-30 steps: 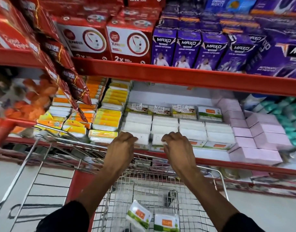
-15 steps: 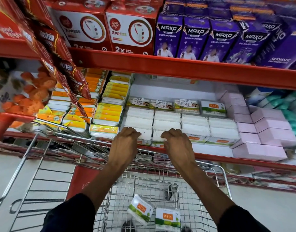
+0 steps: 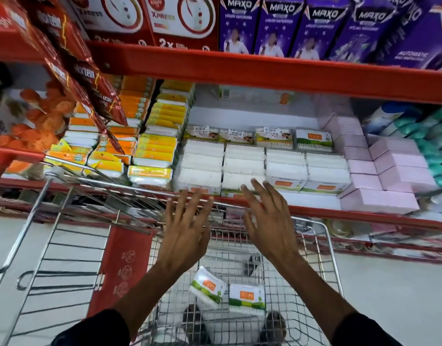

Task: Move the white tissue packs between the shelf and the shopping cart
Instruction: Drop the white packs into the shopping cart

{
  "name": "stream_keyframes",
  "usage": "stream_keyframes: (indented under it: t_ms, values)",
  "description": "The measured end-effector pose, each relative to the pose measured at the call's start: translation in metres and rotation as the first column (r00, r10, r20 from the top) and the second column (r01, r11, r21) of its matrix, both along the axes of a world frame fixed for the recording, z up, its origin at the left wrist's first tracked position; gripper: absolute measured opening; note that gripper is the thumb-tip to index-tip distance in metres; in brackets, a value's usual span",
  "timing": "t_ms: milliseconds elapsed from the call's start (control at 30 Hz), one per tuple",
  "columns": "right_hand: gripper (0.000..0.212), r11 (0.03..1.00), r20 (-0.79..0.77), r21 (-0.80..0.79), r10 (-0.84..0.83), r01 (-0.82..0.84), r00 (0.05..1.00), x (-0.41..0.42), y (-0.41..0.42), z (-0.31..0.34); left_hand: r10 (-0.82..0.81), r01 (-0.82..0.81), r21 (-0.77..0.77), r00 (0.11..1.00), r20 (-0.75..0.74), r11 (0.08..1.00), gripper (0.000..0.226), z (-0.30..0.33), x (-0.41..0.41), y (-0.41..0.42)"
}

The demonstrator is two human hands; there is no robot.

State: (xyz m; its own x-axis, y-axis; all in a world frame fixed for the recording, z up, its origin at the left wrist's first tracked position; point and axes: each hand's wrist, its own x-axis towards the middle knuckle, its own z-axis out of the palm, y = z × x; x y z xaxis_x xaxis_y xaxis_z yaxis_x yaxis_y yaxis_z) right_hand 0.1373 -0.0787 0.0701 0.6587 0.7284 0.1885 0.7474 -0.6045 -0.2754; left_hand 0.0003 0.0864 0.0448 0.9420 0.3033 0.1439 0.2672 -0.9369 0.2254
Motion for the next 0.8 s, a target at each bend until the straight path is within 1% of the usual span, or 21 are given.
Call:
stream_keyframes:
  t_ms: [100,233,333,367,400,500,567,633,700,800]
  values:
    - [0.067,0.995,-0.046,-0.096,0.018,-0.022,0.999,-0.027,-0.033,-0.036,-0.063,0.059,-0.043,0.992,-0.106,0.997,0.067,-0.035,-0.023,-0.018]
    - [0.068,0.965,-0.174,-0.249,0.043,-0.086,0.984,-0.062,-0.072,-0.103,-0.188,0.158,-0.123,0.937,-0.294,0.98,0.077,-0.094,-0.051,-0.042]
    - [0.068,0.915,-0.317,-0.364,0.057,-0.176,0.947,-0.082,-0.088,-0.159,-0.277,0.223,-0.172,0.86,-0.428,0.959,0.082,-0.141,-0.062,-0.058]
    - [0.065,0.896,-0.36,-0.4,0.036,-0.19,0.932,-0.085,-0.091,-0.175,-0.291,0.225,-0.191,0.829,-0.477,0.955,0.082,-0.154,-0.064,-0.062]
    - [0.061,0.88,-0.385,-0.435,0.009,-0.19,0.923,-0.088,-0.093,-0.19,-0.291,0.233,-0.176,0.802,-0.521,0.957,0.081,-0.169,-0.065,-0.066]
    - [0.053,0.83,-0.437,-0.509,-0.02,-0.229,0.899,-0.086,-0.085,-0.208,-0.293,0.267,-0.148,0.667,-0.685,0.952,0.081,-0.186,-0.055,-0.069]
    - [0.048,0.78,-0.437,-0.57,-0.021,-0.259,0.899,-0.082,-0.077,-0.215,-0.308,0.276,-0.165,0.635,-0.709,0.947,0.076,-0.195,-0.044,-0.068]
    - [0.039,0.756,-0.445,-0.599,-0.04,-0.264,0.895,-0.076,-0.07,-0.219,-0.334,0.263,-0.212,0.631,-0.7,0.941,0.067,-0.2,-0.036,-0.065]
    - [0.032,0.755,-0.475,-0.597,-0.063,-0.269,0.878,-0.071,-0.066,-0.222,-0.335,0.225,-0.249,0.669,-0.663,0.942,0.058,-0.203,-0.032,-0.062]
    - [0.03,0.773,-0.504,-0.574,-0.072,-0.271,0.86,-0.065,-0.066,-0.221,-0.35,0.188,-0.316,0.712,-0.609,0.93,0.049,-0.199,-0.03,-0.061]
